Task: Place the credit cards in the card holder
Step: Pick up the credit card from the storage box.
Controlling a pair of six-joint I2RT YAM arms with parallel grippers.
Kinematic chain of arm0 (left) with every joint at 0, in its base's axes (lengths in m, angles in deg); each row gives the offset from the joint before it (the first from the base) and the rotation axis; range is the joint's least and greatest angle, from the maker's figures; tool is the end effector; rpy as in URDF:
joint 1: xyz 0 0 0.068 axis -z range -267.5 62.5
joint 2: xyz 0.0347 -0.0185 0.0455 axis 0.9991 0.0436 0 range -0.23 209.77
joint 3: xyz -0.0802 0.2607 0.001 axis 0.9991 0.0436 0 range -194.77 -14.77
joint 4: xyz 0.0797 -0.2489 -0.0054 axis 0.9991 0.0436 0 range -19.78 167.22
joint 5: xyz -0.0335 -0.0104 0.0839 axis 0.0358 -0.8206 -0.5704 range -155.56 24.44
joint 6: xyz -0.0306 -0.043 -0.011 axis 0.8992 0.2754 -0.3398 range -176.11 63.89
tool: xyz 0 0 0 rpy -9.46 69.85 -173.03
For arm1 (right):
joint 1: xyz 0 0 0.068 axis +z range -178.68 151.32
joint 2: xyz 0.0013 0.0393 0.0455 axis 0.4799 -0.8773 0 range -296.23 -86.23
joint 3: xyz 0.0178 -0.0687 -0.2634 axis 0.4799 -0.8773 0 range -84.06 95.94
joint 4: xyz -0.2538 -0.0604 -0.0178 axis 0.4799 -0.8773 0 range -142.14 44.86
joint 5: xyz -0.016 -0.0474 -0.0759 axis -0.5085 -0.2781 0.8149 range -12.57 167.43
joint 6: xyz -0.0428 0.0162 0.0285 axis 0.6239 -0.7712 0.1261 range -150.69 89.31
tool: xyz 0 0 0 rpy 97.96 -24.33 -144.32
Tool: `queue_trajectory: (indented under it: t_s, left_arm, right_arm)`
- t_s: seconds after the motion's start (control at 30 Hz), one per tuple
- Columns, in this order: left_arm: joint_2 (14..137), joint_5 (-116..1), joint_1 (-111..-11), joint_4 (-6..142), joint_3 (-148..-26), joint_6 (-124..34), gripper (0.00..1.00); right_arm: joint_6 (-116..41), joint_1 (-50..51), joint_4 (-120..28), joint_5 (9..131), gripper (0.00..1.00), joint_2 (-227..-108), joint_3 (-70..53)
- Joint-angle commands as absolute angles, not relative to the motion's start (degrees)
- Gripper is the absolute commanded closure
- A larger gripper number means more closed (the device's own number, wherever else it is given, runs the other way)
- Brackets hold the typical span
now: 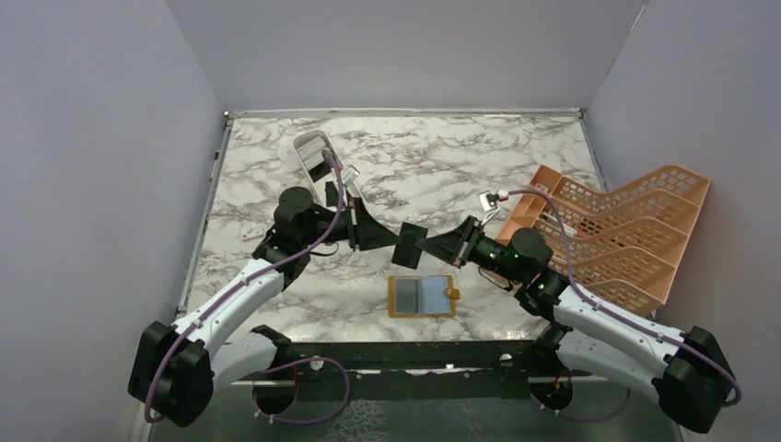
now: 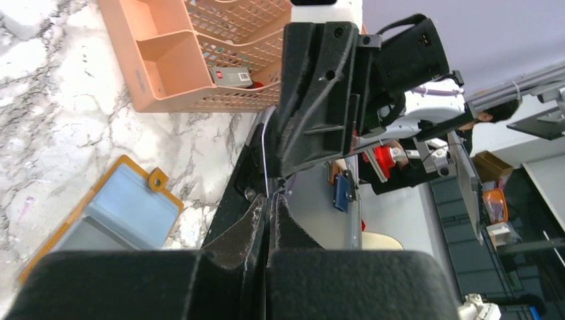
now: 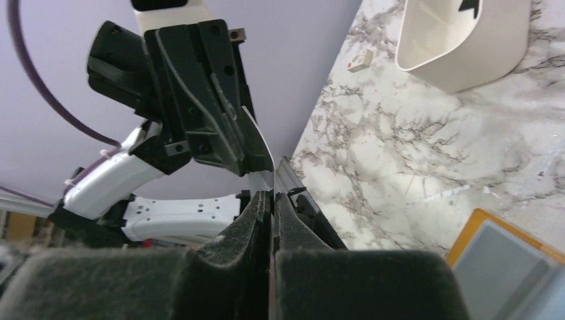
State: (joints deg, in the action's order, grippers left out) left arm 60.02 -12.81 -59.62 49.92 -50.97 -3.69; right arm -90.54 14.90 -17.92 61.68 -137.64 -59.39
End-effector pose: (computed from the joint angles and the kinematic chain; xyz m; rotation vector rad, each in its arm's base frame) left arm 0.1922 -0.1338 0.2915 0.4276 1.9065 -1.7418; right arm 0.1451 0.1513 0.2641 0.0061 1.8157 1.5772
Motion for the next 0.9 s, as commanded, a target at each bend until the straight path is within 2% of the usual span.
queue_trajectory:
  t_s: [0.0,0.13,0.17,0.23,0.43,0.6,0.87]
  left_arm:
    - [59.4,-14.9,-59.2,47.4,-49.6,-2.8,1.00]
    - [59.5,-17.5,-59.2,48.1,-47.7,-5.2,0.70]
    - [59.6,-18.7,-59.2,49.7,-47.5,-6.6,0.64]
    - [60.0,-21.2,-59.2,54.1,-47.9,-10.0,0.58]
    - [60.1,-31.4,-59.2,68.6,-49.4,-20.7,0.56]
    - [61.3,-34.3,-58.6,68.9,-45.8,-21.0,0.59]
    - [66.2,-38.2,-54.6,66.4,-42.4,-20.5,0.64]
  right_arm:
    - [-91.3,15.3,-12.7,61.2,0.99,-136.7,-61.5]
    - [-90.6,15.3,-17.8,63.7,0.99,-133.5,-62.5]
    - [-90.2,15.3,-19.4,64.4,0.99,-132.5,-62.9]
    - [-89.1,15.3,-22.3,65.4,0.99,-130.7,-63.7]
    - [-84.7,15.3,-32.5,67.2,0.99,-128.3,-65.5]
    - [-81.9,15.3,-37.5,67.8,0.99,-131.4,-66.1]
    - [-80.6,15.3,-37.0,69.0,0.99,-139.3,-66.9]
